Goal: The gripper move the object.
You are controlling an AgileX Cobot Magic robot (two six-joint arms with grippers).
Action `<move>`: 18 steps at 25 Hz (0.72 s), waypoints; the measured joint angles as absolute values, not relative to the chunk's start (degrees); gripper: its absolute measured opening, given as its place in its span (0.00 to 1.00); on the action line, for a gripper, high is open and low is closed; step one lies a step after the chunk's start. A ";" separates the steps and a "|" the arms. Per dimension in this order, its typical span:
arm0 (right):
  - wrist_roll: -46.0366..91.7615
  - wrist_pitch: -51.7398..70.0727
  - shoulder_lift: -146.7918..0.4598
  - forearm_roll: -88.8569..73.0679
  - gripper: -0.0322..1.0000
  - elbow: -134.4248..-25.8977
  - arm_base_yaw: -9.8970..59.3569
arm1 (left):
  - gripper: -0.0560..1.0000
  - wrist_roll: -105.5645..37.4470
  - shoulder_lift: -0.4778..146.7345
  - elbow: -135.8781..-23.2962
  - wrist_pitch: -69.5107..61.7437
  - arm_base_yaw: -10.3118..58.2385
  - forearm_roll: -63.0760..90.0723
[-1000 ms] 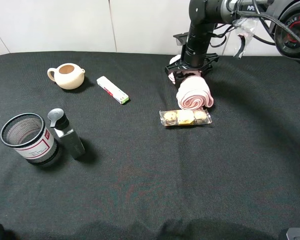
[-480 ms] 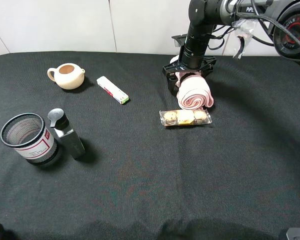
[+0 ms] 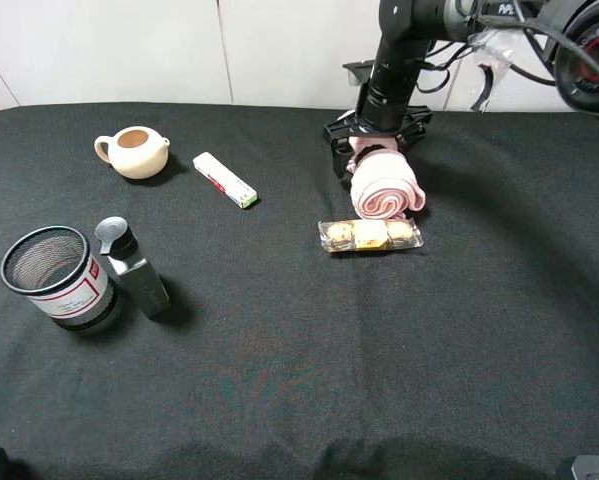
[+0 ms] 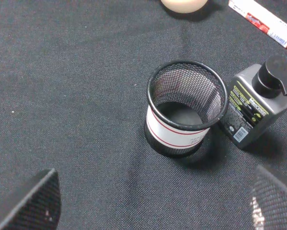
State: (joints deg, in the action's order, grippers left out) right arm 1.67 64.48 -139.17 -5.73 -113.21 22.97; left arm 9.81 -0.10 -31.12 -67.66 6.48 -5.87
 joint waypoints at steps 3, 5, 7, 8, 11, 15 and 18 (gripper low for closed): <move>1.67 65.33 -137.70 -5.91 0.70 -113.21 22.97 | 0.84 9.81 -0.10 -31.12 -67.66 6.48 -5.87; 1.67 66.07 -136.80 -5.91 0.70 -113.21 22.97 | 0.84 9.81 -0.10 -31.12 -67.66 6.48 -5.87; 1.67 67.02 -135.78 -5.91 0.70 -113.39 22.97 | 0.84 9.81 -0.10 -31.12 -67.66 6.48 -5.87; 1.67 67.67 -135.35 -5.91 0.70 -113.51 22.97 | 0.84 9.81 -0.10 -31.12 -67.66 6.48 -5.87; 0.87 69.15 -133.55 -5.86 0.70 -113.82 22.97 | 0.84 9.81 -0.10 -31.12 -67.66 6.48 -5.87; 0.00 69.77 -131.09 -5.86 0.70 -113.85 22.97 | 0.84 9.81 -0.10 -31.12 -67.66 6.48 -5.87; 0.00 70.03 -128.97 -5.86 0.70 -113.85 22.97 | 0.84 9.81 -0.10 -31.12 -67.66 6.48 -5.87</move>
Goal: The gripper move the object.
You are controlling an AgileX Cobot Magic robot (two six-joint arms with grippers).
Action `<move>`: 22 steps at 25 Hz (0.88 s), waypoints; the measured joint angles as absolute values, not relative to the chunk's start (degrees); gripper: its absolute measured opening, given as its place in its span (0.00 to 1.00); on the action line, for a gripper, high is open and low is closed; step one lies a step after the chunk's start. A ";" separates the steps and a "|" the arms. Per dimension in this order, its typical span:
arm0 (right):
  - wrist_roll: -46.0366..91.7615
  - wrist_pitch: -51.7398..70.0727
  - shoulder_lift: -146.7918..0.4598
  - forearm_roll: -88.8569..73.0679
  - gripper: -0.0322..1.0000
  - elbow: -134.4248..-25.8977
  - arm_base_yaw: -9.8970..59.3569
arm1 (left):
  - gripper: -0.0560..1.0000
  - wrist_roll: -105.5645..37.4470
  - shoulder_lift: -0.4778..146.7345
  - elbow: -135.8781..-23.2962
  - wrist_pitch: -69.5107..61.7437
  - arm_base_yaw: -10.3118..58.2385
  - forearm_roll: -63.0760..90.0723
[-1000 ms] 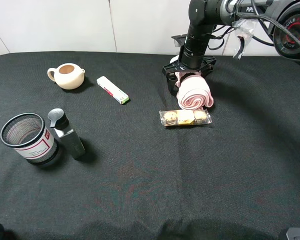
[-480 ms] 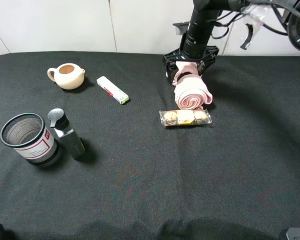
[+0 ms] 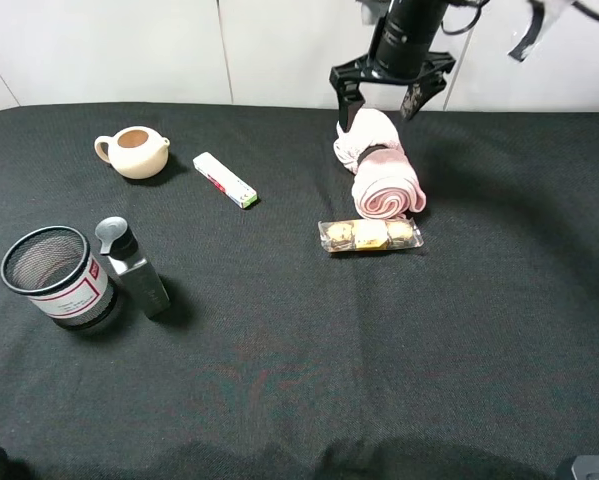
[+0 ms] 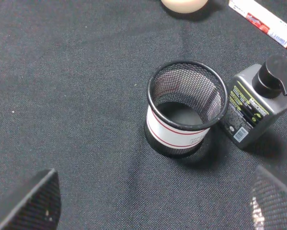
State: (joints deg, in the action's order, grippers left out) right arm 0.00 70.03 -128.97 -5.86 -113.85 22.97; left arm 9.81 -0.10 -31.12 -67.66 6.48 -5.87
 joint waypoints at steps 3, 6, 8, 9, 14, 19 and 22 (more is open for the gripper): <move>0.00 70.05 -125.84 -5.37 0.70 -113.85 22.97 | 0.84 9.81 -0.10 -31.12 -67.66 6.48 -5.87; -0.57 70.09 -122.59 -4.03 0.70 -113.85 22.97 | 0.84 9.81 -0.10 -31.12 -67.66 6.48 -5.87; -1.19 70.12 -120.42 -2.66 0.70 -113.85 22.97 | 0.84 9.81 -0.10 -31.12 -67.66 6.48 -5.87; -1.28 70.17 -119.18 -2.01 0.70 -113.85 22.97 | 0.84 9.81 -0.10 -31.12 -67.66 6.48 -5.87; -1.34 70.13 -113.26 -0.91 0.70 -112.82 21.33 | 0.84 9.81 -0.10 -31.12 -67.66 6.48 -5.87; -1.34 70.17 -106.81 -0.92 0.70 -107.36 17.78 | 0.84 9.81 -0.10 -31.12 -67.66 6.48 -5.87; -1.34 70.19 -102.20 -0.92 0.70 -102.52 15.06 | 0.84 9.81 -0.10 -31.12 -67.66 6.48 -5.87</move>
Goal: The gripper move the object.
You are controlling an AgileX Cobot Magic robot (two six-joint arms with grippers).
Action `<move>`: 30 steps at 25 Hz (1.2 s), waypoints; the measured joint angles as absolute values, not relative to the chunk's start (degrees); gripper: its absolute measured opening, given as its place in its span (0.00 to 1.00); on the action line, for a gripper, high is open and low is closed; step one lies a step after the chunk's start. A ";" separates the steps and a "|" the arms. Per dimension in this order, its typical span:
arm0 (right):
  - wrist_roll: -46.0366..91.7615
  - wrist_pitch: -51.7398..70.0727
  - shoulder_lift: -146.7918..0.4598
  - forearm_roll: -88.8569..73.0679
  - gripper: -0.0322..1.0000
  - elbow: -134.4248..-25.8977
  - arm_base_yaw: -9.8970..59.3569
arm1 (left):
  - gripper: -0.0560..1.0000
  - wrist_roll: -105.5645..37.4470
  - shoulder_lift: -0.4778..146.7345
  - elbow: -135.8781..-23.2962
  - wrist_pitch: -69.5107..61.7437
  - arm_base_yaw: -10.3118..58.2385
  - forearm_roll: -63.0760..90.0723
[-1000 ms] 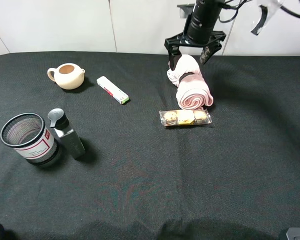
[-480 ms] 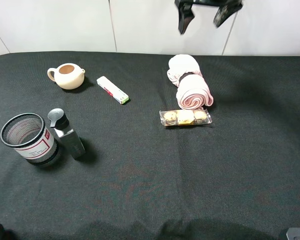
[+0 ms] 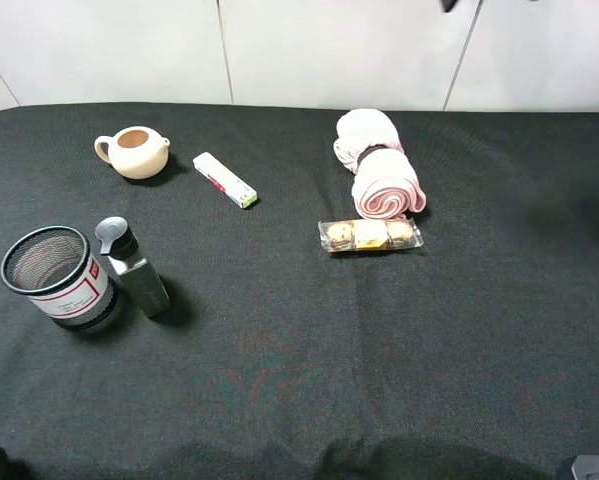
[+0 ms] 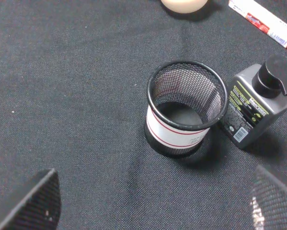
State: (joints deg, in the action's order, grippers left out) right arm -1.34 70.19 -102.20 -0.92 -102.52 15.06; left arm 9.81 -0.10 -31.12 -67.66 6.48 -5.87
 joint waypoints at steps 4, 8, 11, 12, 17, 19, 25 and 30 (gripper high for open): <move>-1.34 70.19 -95.44 -0.87 0.70 -95.77 10.74 | 0.84 9.81 -0.10 -31.12 -67.66 6.48 -5.87; -1.34 70.19 -88.16 -0.87 0.70 -87.44 6.43 | 0.84 9.81 -0.10 -31.12 -67.66 6.48 -5.87; -1.29 70.19 -82.29 -0.87 0.70 -80.21 2.59 | 0.84 9.81 -0.10 -31.12 -67.66 6.48 -5.87; -1.29 70.19 -79.97 -0.87 0.70 -78.09 1.52 | 0.84 9.81 -0.10 -31.12 -67.66 6.48 -5.87; -0.82 70.19 -67.33 -0.87 0.70 -65.83 -3.98 | 0.84 9.81 -0.10 -31.12 -67.66 6.48 -5.87; -0.32 70.19 -62.26 -0.87 0.70 -61.51 -5.60 | 0.84 9.81 -0.10 -31.12 -67.66 6.48 -5.87; 0.00 70.31 -44.69 -0.92 0.70 -49.13 -7.17 | 0.84 9.81 -0.10 -31.12 -67.66 6.48 -5.87; 0.35 70.38 -31.67 -0.72 0.70 -41.38 -7.17 | 0.84 9.81 -0.10 -31.12 -67.66 6.48 -5.87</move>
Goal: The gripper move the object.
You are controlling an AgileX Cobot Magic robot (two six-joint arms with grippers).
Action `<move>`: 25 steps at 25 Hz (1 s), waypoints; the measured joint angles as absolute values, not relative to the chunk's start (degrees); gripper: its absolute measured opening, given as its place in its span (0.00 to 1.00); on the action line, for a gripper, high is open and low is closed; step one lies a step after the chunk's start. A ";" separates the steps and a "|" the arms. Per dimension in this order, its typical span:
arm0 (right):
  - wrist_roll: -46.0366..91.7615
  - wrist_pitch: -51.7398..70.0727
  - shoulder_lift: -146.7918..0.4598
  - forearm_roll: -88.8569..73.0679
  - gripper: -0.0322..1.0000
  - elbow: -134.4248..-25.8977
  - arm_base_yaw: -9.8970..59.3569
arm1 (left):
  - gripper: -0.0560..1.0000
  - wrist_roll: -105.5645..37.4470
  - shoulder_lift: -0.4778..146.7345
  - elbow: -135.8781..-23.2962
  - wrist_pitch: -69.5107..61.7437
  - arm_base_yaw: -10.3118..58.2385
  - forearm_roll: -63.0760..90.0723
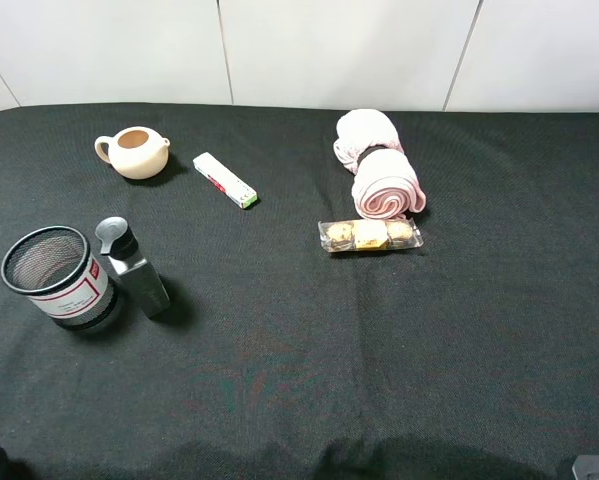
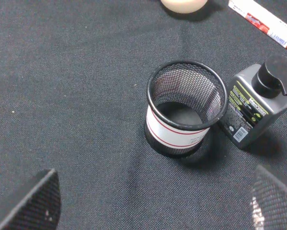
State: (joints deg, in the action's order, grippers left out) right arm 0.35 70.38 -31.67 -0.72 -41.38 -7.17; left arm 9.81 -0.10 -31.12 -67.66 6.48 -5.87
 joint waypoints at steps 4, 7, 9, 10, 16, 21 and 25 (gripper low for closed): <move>2.62 68.74 -25.49 -0.91 0.70 -36.81 -7.17 | 0.84 9.81 -0.10 -31.12 -67.66 6.48 -5.87; 3.42 66.67 -23.55 -1.38 0.70 -34.89 -6.31 | 0.84 9.81 -0.10 -31.12 -67.66 6.48 -5.87; 3.37 65.10 -23.07 -1.55 0.70 -33.67 -5.48 | 0.84 9.81 -0.10 -31.12 -67.66 6.48 -5.87; 3.31 64.42 -22.95 -1.61 0.70 -33.10 -5.27 | 0.84 9.81 -0.10 -31.12 -67.66 6.48 -5.87; 2.77 61.43 -21.90 -2.37 0.70 -30.16 -5.03 | 0.84 9.81 -0.10 -31.12 -67.66 6.48 -5.87; 2.53 60.01 -15.13 -2.03 0.70 -29.65 -5.03 | 0.84 9.81 -0.10 -31.12 -67.66 6.48 -5.87; 2.51 59.34 -9.27 -1.36 0.70 -28.80 -5.03 | 0.84 9.81 -0.10 -31.12 -67.66 6.48 -5.87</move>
